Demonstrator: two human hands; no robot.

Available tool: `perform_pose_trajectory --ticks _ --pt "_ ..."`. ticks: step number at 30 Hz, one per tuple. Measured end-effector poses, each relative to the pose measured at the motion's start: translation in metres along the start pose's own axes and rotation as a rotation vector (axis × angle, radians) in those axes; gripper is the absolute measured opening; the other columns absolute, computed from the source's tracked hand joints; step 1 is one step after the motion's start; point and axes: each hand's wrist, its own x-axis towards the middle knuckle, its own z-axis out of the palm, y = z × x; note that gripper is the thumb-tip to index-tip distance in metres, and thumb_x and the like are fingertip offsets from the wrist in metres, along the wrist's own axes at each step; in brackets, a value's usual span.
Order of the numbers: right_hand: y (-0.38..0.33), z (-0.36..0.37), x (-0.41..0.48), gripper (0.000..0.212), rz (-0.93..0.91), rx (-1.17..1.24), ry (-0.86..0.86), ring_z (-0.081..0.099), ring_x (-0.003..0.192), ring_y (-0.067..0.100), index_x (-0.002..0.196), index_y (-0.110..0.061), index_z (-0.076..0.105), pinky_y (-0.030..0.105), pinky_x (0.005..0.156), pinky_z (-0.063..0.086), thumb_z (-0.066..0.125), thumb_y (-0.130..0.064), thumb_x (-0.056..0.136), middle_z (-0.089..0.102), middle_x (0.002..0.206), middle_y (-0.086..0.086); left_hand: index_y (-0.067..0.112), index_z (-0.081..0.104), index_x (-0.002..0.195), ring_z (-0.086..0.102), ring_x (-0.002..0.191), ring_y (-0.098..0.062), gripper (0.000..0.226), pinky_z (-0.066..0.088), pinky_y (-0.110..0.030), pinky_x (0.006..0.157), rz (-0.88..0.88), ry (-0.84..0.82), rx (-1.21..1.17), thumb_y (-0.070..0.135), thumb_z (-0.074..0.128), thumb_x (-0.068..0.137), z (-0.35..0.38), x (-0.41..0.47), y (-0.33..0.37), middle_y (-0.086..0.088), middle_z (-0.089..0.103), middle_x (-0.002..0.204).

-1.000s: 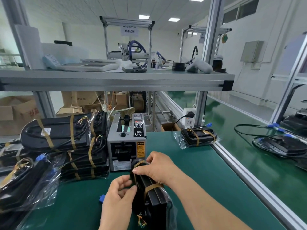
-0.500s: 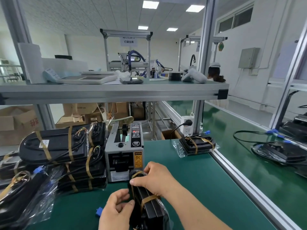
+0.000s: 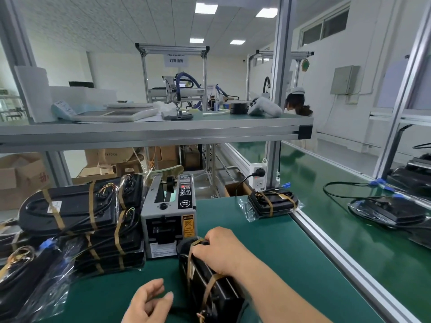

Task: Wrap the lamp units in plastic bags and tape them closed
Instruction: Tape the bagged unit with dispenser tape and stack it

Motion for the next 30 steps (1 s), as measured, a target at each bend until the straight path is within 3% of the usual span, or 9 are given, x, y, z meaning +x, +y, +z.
perform_pose_trajectory --ticks 3,5,8,12,17,20,22,25,30 --pt "0.0 -0.005 -0.009 0.034 -0.046 0.09 -0.061 0.034 0.055 0.014 0.067 -0.016 0.041 0.028 0.05 0.029 0.058 -0.036 0.088 0.037 0.061 -0.002 0.015 0.069 0.102 0.066 0.078 -0.003 0.027 0.047 -0.014 0.068 -0.025 0.036 0.007 0.008 0.081 0.079 -0.018 -0.01 -0.004 -0.001 0.072 0.096" --pt "-0.005 -0.001 -0.015 0.036 -0.074 0.218 -0.205 0.045 0.061 0.014 0.072 -0.008 0.052 0.03 0.059 0.039 0.057 -0.04 0.089 0.05 0.064 0.002 0.02 0.067 0.111 0.068 0.074 0.005 0.035 0.043 -0.014 0.071 -0.028 -0.004 0.027 0.021 0.083 0.079 -0.039 -0.015 0.0 0.009 0.071 0.096" --pt "-0.016 0.014 -0.02 0.049 -0.101 0.399 -0.41 0.063 0.082 0.03 0.094 0.005 0.061 0.044 0.083 0.05 0.055 -0.043 0.087 0.07 0.094 0.021 0.035 0.059 0.114 0.066 0.08 0.01 0.041 0.047 -0.016 0.078 0.012 -0.055 0.098 0.046 0.075 0.077 -0.075 -0.024 0.014 0.02 0.072 0.101" --pt "-0.047 0.029 -0.025 0.037 -0.243 0.397 -0.493 0.068 0.104 0.04 0.102 -0.009 0.072 0.055 0.1 0.049 0.048 -0.037 0.101 0.074 0.106 0.019 0.044 0.054 0.112 0.06 0.087 0.019 0.03 0.041 0.0 0.07 0.064 -0.064 0.2 0.051 0.067 0.086 -0.114 -0.038 0.036 0.049 0.059 0.094" --pt "-0.106 0.038 -0.022 0.04 -0.458 0.365 -0.493 0.064 0.105 0.041 0.104 0.003 0.065 0.057 0.099 0.048 0.039 -0.027 0.108 0.07 0.108 0.021 0.024 0.07 0.113 0.072 0.102 -0.015 0.059 0.056 -0.025 0.081 0.061 -0.174 -0.229 0.057 0.072 0.064 -0.155 -0.047 0.07 0.003 0.076 0.11" --pt "-0.15 0.038 -0.014 0.041 -0.494 0.419 -0.533 0.073 0.091 0.033 0.104 -0.015 0.072 0.045 0.081 0.058 0.044 -0.043 0.104 0.075 0.098 0.013 0.015 0.073 0.111 0.073 0.098 -0.029 0.049 0.06 -0.035 0.073 0.111 -0.086 -0.431 0.044 0.08 0.071 -0.177 -0.036 0.095 -0.013 0.075 0.11" --pt "-0.174 0.038 -0.005 0.04 -0.479 0.46 -0.617 0.073 0.082 0.021 0.104 -0.027 0.072 0.034 0.073 0.061 0.044 -0.055 0.1 0.076 0.089 0.002 0.007 0.07 0.11 0.074 0.079 -0.024 0.053 0.058 -0.03 0.058 0.141 0.034 -0.488 0.044 0.077 0.074 -0.192 -0.018 0.11 -0.015 0.076 0.1" --pt "-0.194 0.051 0.015 0.043 -0.397 0.575 -0.651 0.075 0.09 0.016 0.112 -0.028 0.066 0.039 0.077 0.062 0.046 -0.062 0.095 0.078 0.097 -0.003 0.011 0.066 0.1 0.057 0.05 -0.015 0.034 0.045 -0.023 0.045 0.1 0.222 -0.506 0.042 0.064 0.088 -0.22 0.024 0.121 -0.01 0.068 0.075" --pt "-0.21 0.101 0.037 0.05 -0.399 0.66 -0.475 0.069 0.106 0.02 0.139 -0.021 0.054 0.034 0.086 0.061 0.071 -0.019 0.092 0.057 0.138 0.01 0.014 0.057 0.089 0.04 0.041 -0.008 0.035 0.041 -0.017 0.035 -0.124 0.337 -0.46 0.048 0.061 0.094 -0.256 0.083 0.108 -0.001 0.054 0.052"
